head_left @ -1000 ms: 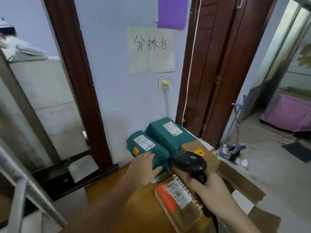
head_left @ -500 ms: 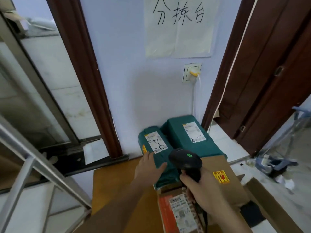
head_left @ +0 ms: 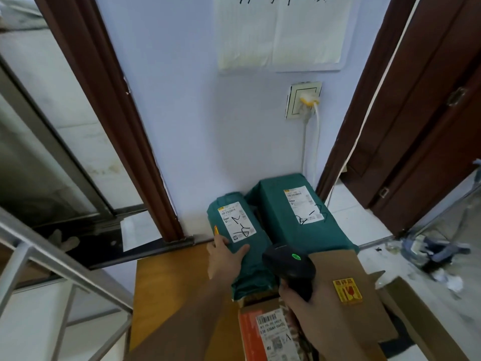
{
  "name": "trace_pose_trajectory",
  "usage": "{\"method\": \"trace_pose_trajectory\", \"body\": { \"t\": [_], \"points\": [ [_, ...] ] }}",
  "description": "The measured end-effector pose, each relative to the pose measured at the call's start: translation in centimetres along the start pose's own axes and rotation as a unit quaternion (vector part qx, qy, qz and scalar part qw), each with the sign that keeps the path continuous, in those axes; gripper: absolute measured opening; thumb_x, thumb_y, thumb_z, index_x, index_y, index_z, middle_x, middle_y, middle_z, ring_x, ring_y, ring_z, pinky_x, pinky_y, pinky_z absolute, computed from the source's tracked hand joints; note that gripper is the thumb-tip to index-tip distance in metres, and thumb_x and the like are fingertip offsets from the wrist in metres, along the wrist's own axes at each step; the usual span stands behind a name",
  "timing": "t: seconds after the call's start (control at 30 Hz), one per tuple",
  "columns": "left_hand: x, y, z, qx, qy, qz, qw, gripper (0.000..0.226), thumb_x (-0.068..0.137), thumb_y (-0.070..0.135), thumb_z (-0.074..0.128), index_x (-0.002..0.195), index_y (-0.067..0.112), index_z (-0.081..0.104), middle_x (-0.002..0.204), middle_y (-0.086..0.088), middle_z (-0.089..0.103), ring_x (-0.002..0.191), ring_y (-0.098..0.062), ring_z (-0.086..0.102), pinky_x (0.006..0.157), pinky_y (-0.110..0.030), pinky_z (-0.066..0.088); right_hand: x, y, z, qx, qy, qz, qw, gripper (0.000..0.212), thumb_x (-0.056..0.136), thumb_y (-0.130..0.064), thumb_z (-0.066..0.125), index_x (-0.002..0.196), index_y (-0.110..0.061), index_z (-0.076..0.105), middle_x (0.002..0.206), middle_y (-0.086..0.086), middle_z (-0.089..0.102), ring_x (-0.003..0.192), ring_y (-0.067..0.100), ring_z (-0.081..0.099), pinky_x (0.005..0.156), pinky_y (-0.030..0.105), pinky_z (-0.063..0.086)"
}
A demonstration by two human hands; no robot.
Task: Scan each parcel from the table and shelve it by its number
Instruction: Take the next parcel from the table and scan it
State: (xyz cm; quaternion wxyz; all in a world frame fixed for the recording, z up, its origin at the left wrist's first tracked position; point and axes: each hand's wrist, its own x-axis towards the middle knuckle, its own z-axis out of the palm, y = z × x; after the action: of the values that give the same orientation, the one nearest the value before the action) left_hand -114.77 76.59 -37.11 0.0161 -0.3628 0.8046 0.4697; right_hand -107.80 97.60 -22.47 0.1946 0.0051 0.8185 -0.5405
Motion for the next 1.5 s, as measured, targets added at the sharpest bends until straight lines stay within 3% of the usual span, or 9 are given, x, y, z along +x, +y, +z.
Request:
{"method": "trace_pose_trajectory", "body": {
  "t": [0.13, 0.23, 0.37, 0.6, 0.9, 1.07, 1.3, 1.4, 1.5],
  "points": [
    [0.0, -0.1, 0.8, -0.034, 0.030, 0.000, 0.999, 0.069, 0.082, 0.051, 0.084, 0.122, 0.025, 0.035, 0.125, 0.000, 0.041, 0.115, -0.024, 0.054, 0.097, -0.049, 0.054, 0.6, 0.0, 0.2, 0.004, -0.018, 0.006, 1.000, 0.023, 0.089, -0.014, 0.070, 0.072, -0.008, 0.057, 0.043, 0.002, 0.055, 0.034, 0.010, 0.052, 0.043, 0.025, 0.043],
    [0.5, -0.3, 1.4, -0.071, 0.042, -0.015, 0.997, 0.087, 0.075, 0.050, 0.090, 0.132, 0.020, 0.032, 0.134, -0.004, 0.042, 0.125, -0.029, 0.053, 0.102, -0.054, 0.052, 0.9, 0.1, 0.1, 0.003, -0.014, 0.001, 1.000, 0.022, 0.090, -0.012, 0.069, 0.072, -0.007, 0.058, 0.042, 0.001, 0.054, 0.034, 0.007, 0.052, 0.041, 0.021, 0.043],
    [1.4, -1.1, 1.6, -0.167, 0.007, -0.072, 0.983, 0.102, 0.063, 0.052, 0.097, 0.132, 0.020, 0.030, 0.135, -0.008, 0.049, 0.123, -0.031, 0.058, 0.103, -0.057, 0.054, 1.2, 0.3, 0.3, 0.032, -0.022, 0.028, 0.999, 0.013, 0.090, -0.011, 0.069, 0.082, -0.003, 0.062, 0.046, 0.007, 0.056, 0.034, 0.013, 0.052, 0.042, 0.026, 0.042],
    [2.5, -2.1, 1.5, -0.188, -0.030, -0.093, 0.977, 0.094, 0.058, 0.058, 0.097, 0.130, 0.013, 0.057, 0.126, -0.004, 0.071, 0.107, -0.025, 0.071, 0.094, -0.048, 0.062, 1.4, 0.6, 0.2, 0.045, -0.016, 0.041, 0.998, 0.015, 0.089, -0.010, 0.070, 0.080, -0.004, 0.060, 0.047, 0.010, 0.057, 0.034, 0.015, 0.051, 0.042, 0.026, 0.041],
    [1.8, -1.7, 1.4, -0.185, -0.016, -0.095, 0.978, 0.086, 0.067, 0.053, 0.094, 0.133, 0.014, 0.054, 0.128, -0.003, 0.068, 0.112, -0.028, 0.069, 0.098, -0.052, 0.059, 1.1, 0.2, 0.2, 0.023, -0.025, 0.053, 0.998, 0.008, 0.088, -0.014, 0.071, 0.089, -0.009, 0.065, 0.049, 0.009, 0.061, 0.032, 0.010, 0.053, 0.038, 0.022, 0.041],
    [2.1, -2.4, 0.9, -0.181, -0.014, -0.086, 0.980, 0.087, 0.069, 0.055, 0.093, 0.136, 0.013, 0.056, 0.130, -0.004, 0.070, 0.112, -0.028, 0.070, 0.098, -0.051, 0.059, 0.8, 0.9, 0.6, -0.004, -0.011, 0.059, 0.998, 0.015, 0.081, -0.026, 0.075, 0.093, -0.029, 0.066, 0.056, 0.008, 0.067, 0.044, 0.013, 0.062, 0.056, 0.031, 0.051],
    [2.4, -2.4, 0.7, -0.212, -0.036, -0.109, 0.971, 0.091, 0.070, 0.044, 0.095, 0.140, 0.007, 0.050, 0.135, -0.011, 0.066, 0.117, -0.033, 0.067, 0.100, -0.051, 0.058, 0.6, 0.8, 0.8, -0.007, 0.005, 0.095, 0.995, 0.012, 0.085, -0.021, 0.072, 0.094, -0.026, 0.065, 0.057, 0.009, 0.067, 0.042, 0.015, 0.061, 0.054, 0.029, 0.053],
    [2.4, -2.5, 1.1, -0.226, -0.038, -0.131, 0.964, 0.092, 0.071, 0.047, 0.094, 0.139, 0.006, 0.049, 0.133, -0.012, 0.065, 0.114, -0.034, 0.067, 0.096, -0.050, 0.059, 0.1, 1.3, 0.7, -0.035, 0.012, 0.073, 0.997, 0.012, 0.083, -0.023, 0.072, 0.091, -0.028, 0.066, 0.059, 0.008, 0.067, 0.049, 0.015, 0.060, 0.065, 0.034, 0.056],
    [2.0, -2.3, 1.5, -0.257, -0.070, -0.158, 0.951, 0.090, 0.073, 0.051, 0.091, 0.140, 0.005, 0.053, 0.128, -0.014, 0.069, 0.103, -0.032, 0.070, 0.081, -0.044, 0.060, -0.4, 1.4, 0.6, -0.031, -0.004, 0.091, 0.995, 0.013, 0.085, -0.025, 0.071, 0.095, -0.030, 0.063, 0.052, 0.004, 0.067, 0.039, 0.009, 0.061, 0.052, 0.026, 0.051]
  ]
}}
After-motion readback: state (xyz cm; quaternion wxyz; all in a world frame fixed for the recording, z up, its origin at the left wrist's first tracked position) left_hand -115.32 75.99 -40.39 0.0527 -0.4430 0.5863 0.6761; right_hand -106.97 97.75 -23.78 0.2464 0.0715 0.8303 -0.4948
